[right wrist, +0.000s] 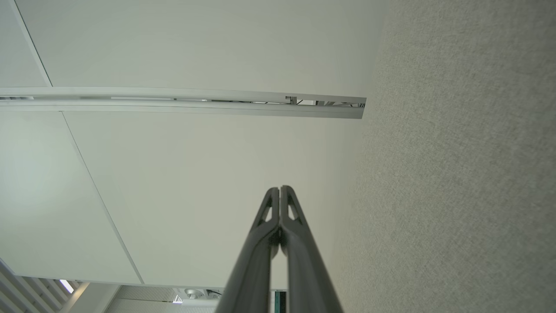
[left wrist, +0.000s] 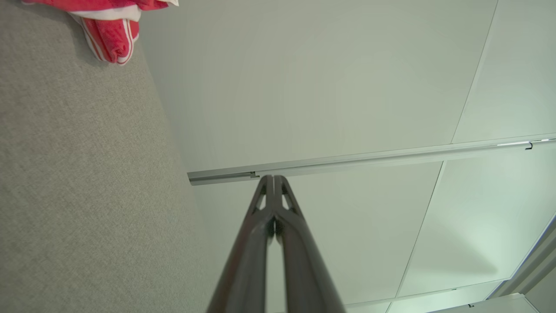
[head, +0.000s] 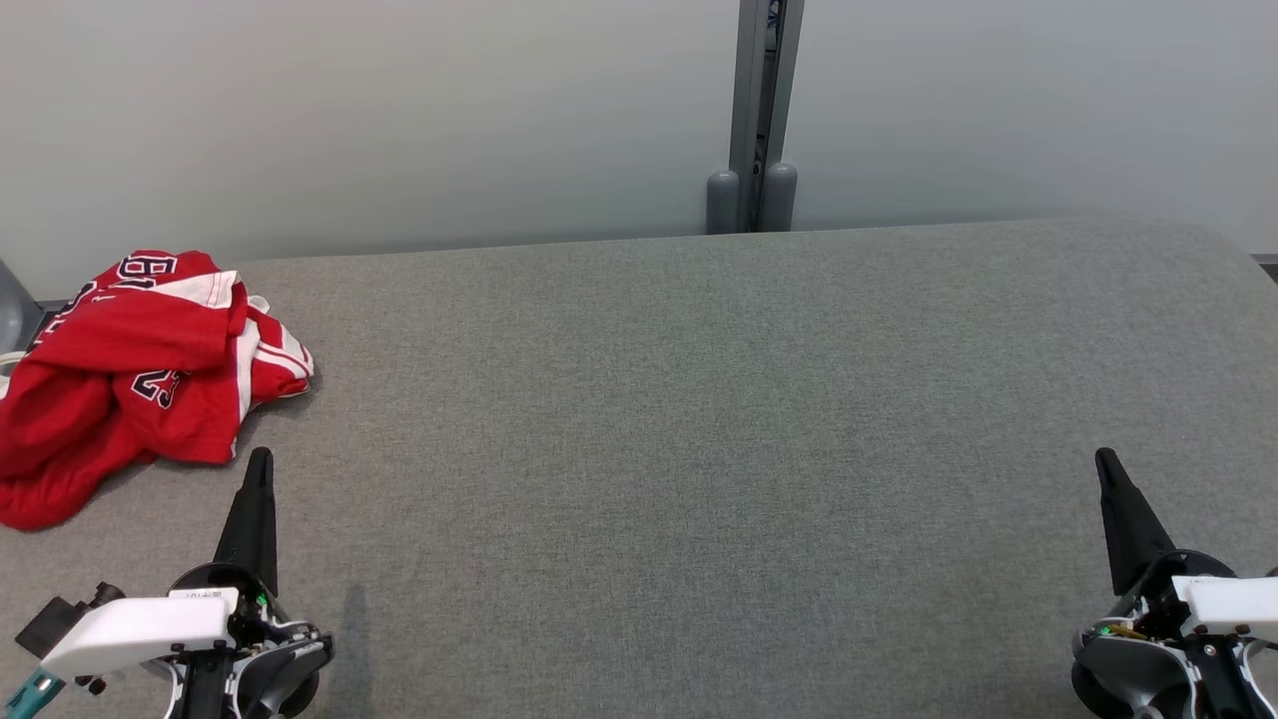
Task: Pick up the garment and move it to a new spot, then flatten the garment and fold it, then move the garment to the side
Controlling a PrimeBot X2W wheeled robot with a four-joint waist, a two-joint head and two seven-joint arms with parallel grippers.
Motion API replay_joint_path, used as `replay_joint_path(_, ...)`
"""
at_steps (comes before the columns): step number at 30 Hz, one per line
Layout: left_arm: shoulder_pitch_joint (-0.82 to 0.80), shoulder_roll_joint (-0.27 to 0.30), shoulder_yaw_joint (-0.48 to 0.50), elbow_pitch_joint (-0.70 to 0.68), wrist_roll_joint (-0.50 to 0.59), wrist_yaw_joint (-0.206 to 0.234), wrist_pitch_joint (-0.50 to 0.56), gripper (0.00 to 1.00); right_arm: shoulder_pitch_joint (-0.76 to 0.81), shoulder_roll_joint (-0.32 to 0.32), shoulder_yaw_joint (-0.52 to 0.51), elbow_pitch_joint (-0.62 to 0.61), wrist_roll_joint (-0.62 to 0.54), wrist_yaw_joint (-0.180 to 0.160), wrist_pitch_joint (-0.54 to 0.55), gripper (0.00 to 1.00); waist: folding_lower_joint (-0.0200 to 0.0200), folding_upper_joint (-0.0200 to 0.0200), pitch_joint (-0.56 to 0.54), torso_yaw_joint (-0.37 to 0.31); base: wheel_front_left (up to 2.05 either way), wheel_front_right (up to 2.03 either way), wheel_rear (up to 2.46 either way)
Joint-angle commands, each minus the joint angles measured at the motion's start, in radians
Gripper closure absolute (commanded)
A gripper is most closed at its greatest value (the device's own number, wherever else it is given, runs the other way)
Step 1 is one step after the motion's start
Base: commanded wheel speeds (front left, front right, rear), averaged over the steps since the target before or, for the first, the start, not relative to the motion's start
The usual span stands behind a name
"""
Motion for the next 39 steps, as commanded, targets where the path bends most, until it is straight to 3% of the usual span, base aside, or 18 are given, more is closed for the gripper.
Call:
replay_joint_path(1,-0.014,0.005,0.001,-0.002,0.003,-0.005,-0.001,1.00,-0.005,-0.007,-0.001,0.000,-0.001,0.001,-0.001,1.00,0.0000,0.0000,0.000,0.000,0.00,0.00,0.00)
replay_joint_path(39,-0.014,0.005,0.001,-0.002,0.003,-0.005,-0.001,1.00,-0.005,-0.007,-0.001,0.000,-0.001,0.001,-0.001,1.00,0.0000,0.0000,0.000,0.000,0.00,0.00,0.00)
